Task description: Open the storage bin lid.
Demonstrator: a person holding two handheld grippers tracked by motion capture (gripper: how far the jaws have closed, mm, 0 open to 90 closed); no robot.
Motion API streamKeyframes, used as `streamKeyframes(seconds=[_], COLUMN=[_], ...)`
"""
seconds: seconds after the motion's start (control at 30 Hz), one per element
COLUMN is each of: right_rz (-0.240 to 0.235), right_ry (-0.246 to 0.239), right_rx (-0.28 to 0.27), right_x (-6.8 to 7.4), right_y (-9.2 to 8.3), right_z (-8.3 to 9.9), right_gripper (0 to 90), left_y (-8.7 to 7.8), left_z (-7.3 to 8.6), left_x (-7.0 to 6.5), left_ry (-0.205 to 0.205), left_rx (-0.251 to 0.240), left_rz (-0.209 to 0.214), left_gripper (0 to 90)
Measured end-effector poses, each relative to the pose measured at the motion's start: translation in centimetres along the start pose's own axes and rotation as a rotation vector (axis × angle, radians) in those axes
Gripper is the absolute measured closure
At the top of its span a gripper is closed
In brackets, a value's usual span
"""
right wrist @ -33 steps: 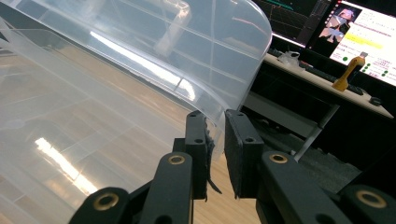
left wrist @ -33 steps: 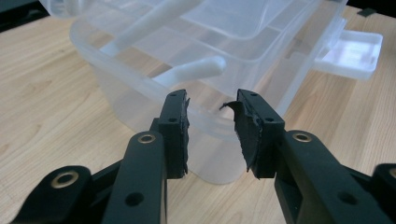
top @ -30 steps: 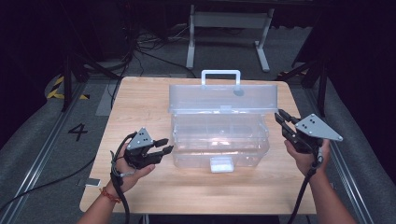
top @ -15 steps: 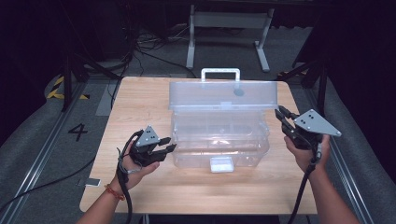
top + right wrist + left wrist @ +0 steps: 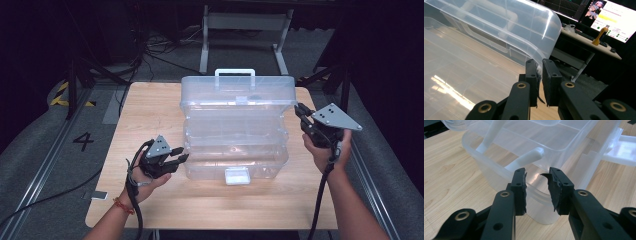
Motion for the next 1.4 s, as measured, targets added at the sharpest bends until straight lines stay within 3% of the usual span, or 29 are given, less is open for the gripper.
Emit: streamKeyframes(seconds=[0.27, 0.5, 0.7, 0.87, 1.4], right_rz=[0.013, 0.031, 0.027, 0.042, 0.047], right_ry=[0.029, 0.027, 0.048, 0.019, 0.041], right_rx=[-0.005, 0.005, 0.029, 0.043, 0.054], right_x=[-0.4, -0.9, -1.5, -1.9, -3.1], right_y=[1.0, 2.5, 4.0, 4.9, 7.9], right_z=[-0.7, -1.4, -1.5, -2.0, -3.1], right_gripper=[81.7, 78.3, 78.7, 80.7, 83.8], left_y=[0.0, 0.0, 0.1, 0.1, 0.2], left_z=[0.0, 0.0, -0.1, -0.1, 0.0], left_x=[0.0, 0.0, 0.1, 0.1, 0.3], left_ry=[0.004, 0.004, 0.008, 0.006, 0.008], left_rx=[0.003, 0.003, -0.001, 0.001, -0.003], left_rz=[-0.001, -0.002, -0.004, -0.002, 0.004], left_gripper=[67.9, 67.7, 67.6, 67.6, 66.8])
Point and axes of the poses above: each handheld gripper's, and its own axes: y roughly forward along the jaws, z roughly out of its underside, x roughly to its left, the point moved 7 cm from there along y, roughly forward along the jaws, and after that the axes turned 4 degrees about y, right-handed, at the moved point
